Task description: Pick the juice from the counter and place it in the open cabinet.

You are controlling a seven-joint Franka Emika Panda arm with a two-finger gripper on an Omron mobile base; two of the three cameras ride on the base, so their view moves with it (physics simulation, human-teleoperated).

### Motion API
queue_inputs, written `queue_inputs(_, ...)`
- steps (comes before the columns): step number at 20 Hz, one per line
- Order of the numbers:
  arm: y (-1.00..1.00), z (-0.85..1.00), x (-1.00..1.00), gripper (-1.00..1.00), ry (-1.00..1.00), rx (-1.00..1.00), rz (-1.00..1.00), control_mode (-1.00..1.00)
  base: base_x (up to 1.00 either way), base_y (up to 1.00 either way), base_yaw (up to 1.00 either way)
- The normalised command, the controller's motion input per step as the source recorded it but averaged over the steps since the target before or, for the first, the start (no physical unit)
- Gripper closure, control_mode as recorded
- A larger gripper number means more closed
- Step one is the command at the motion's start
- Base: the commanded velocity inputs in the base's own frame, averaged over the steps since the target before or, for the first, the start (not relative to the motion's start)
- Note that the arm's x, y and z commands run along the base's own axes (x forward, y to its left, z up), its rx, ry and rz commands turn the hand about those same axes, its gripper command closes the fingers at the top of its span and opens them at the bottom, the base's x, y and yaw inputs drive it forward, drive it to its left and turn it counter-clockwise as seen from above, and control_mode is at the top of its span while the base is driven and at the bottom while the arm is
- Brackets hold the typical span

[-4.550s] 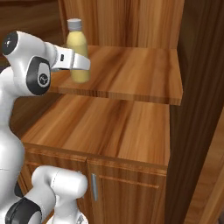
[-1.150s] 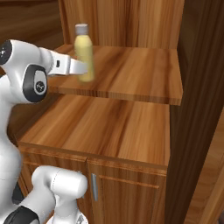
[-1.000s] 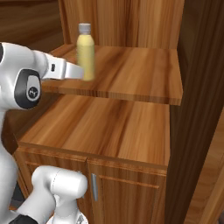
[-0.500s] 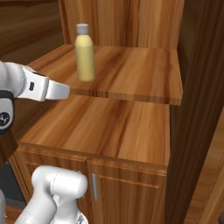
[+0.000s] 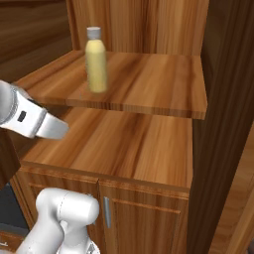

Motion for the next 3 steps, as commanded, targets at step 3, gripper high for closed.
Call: queue_inputs(3, 0.0, -0.04, -0.27, -1.0, 0.45, 0.01, 0.0, -1.0, 0.0, 0.0, 0.0)
